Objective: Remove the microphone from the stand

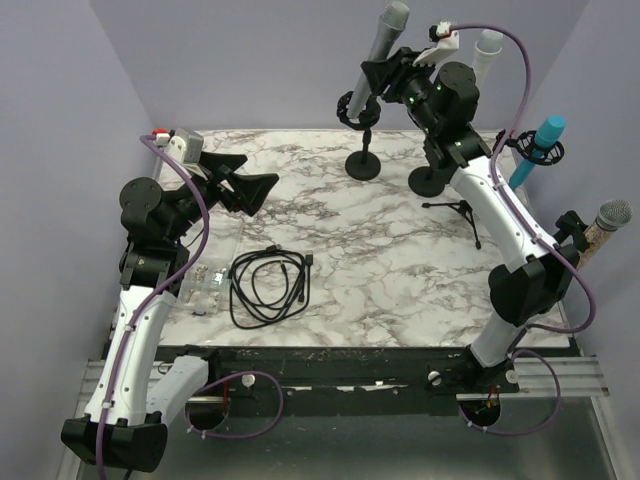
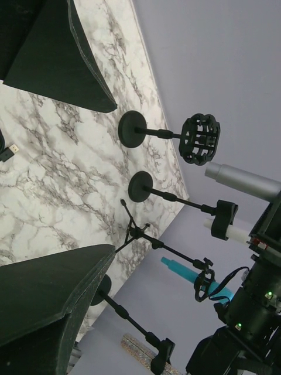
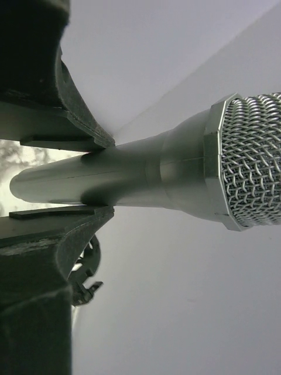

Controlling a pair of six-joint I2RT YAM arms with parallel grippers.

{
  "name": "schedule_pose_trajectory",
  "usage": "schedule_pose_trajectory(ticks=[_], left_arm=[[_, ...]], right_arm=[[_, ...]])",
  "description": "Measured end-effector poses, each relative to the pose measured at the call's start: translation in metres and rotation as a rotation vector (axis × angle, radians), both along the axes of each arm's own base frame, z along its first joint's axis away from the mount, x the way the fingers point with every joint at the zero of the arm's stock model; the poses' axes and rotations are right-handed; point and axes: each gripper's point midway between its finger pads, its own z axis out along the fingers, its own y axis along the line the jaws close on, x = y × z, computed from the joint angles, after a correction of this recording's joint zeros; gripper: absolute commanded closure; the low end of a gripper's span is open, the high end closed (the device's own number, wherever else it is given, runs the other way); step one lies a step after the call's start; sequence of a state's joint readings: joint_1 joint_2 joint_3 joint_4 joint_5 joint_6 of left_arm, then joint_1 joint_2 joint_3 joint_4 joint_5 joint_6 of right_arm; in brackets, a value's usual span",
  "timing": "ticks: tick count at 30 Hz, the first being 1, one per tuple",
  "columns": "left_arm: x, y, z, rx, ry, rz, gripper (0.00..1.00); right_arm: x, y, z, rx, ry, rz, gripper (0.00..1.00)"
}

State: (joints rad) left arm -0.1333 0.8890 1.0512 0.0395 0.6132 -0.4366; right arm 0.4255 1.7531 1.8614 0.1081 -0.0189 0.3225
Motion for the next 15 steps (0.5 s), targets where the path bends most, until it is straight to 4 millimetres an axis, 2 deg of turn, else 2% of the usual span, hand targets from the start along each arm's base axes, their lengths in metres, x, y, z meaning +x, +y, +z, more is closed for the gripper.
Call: schedule_pose_trajectory(ticks=[3,6,11,12,15], left_arm=[[0.000,-0.001,0.000,-0.001,0.002,-0.003,0.02],[-0.001,-0.002,0.000,-0.004,0.005,-0.007,0.01],[-0.001,-0.003,-0.001,-0.009,0.013,-0.010,0.01],[-0.001,-0.003,-0.001,-0.010,0.015,-0.012,0.01],[-0.001,-0.004,-0.002,-0.014,0.025,-0.016,0.01]], right_arm=[[-0.018,0.006,-0.008,0.025,0.053,0.071,0.99],[-0.036,0.013,-0.034,0.038,0.140,0.146,0.99],[-0.070,0.021,-0.104,0.047,0.344,0.250,0.99],[-0.077,0.024,-0.126,0.047,0.407,0.270,0.99],[-0.100,0.029,-0.160,0.052,0.527,0.315,0.99]])
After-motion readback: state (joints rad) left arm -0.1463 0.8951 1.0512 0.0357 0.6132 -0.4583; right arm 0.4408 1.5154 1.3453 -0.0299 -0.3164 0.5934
